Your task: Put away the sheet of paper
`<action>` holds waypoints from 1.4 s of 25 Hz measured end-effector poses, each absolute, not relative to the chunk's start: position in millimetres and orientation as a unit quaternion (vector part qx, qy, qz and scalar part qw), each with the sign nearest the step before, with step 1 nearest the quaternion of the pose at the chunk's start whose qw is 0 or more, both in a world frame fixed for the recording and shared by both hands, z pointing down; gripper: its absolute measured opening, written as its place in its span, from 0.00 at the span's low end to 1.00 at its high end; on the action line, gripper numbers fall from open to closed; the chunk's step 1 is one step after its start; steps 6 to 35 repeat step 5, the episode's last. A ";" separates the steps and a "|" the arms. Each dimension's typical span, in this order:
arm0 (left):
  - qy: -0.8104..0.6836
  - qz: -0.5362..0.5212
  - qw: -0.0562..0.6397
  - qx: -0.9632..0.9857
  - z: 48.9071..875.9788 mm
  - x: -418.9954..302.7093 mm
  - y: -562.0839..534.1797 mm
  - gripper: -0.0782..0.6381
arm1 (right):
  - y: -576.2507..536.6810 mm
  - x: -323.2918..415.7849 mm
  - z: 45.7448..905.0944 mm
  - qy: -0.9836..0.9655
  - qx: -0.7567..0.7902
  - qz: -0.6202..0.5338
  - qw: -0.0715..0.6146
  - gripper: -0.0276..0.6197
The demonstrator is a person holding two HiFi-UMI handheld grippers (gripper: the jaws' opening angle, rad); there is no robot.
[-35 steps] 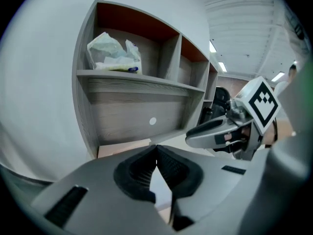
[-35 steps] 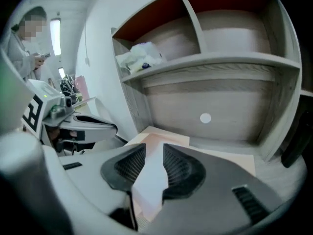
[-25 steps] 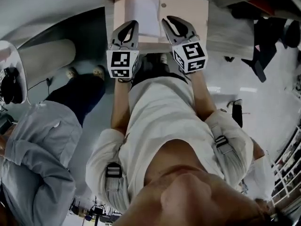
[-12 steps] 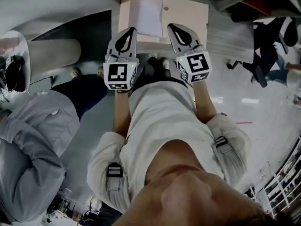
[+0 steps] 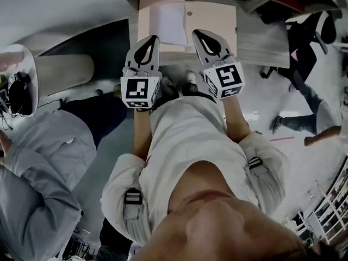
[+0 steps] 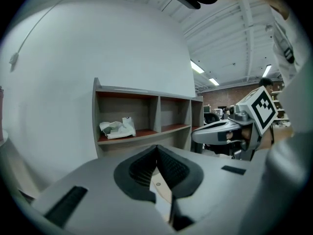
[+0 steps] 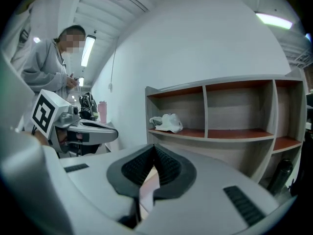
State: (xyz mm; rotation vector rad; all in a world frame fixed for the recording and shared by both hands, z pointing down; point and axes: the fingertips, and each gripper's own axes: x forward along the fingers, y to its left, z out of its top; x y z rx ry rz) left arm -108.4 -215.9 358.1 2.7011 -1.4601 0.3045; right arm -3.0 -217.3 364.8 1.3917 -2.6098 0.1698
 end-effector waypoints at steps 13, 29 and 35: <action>-0.458 0.097 0.024 0.883 352.8 -129.1 -219.2 0.14 | -218.8 -27.9 357.2 -0.870 0.482 0.057 0.088 0.07; -0.458 0.097 0.024 0.883 352.8 -129.1 -219.2 0.14 | -218.8 -27.9 357.2 -0.870 0.482 0.057 0.088 0.07; -0.458 0.097 0.024 0.883 352.8 -129.1 -219.2 0.14 | -218.8 -27.9 357.2 -0.870 0.482 0.057 0.088 0.07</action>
